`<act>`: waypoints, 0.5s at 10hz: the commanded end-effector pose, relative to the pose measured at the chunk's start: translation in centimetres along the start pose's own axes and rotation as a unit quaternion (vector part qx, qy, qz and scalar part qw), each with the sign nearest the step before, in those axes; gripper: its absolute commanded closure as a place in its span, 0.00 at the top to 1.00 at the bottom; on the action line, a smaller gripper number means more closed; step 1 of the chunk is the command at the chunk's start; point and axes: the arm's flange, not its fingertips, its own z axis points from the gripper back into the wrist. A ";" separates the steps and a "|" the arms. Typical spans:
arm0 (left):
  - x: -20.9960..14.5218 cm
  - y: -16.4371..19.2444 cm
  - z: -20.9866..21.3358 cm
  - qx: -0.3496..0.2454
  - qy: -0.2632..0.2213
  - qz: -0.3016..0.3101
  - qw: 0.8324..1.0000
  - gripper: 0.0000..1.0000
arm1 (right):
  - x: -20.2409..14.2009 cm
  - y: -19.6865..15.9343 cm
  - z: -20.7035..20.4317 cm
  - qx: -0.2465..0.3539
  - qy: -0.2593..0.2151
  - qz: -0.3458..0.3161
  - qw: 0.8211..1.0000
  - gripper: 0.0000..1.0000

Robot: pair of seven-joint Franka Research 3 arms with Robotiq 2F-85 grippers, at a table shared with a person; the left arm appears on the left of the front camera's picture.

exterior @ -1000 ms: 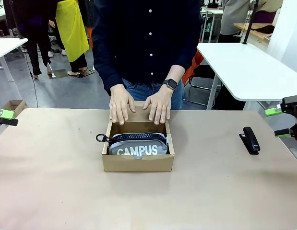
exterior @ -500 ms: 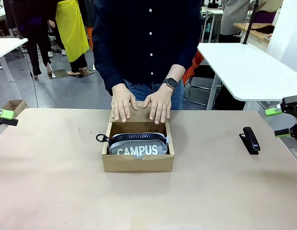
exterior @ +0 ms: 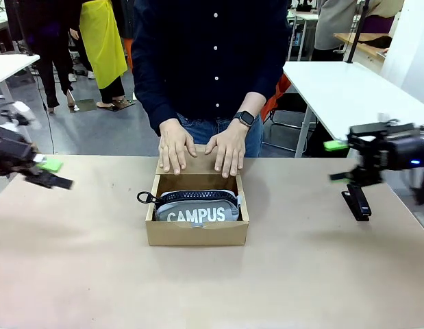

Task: Pack the items into the box.
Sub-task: Close the Mailer Box.

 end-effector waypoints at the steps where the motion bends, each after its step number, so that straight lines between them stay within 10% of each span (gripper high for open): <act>1: 3.1 2.6 1.0 -0.022 -0.045 0.039 0.998 1.00 | 3.2 -1.7 -2.1 0.050 0.072 -0.010 0.996 1.00; 3: 1.4 0.2 5.2 -0.017 -0.076 0.040 0.996 1.00 | 1.4 -0.8 -2.5 0.040 0.039 -0.004 0.998 1.00; 5: 2.6 3.5 -0.5 -0.029 -0.029 0.033 0.999 1.00 | 1.4 -0.8 -2.5 0.040 0.039 -0.004 0.998 1.00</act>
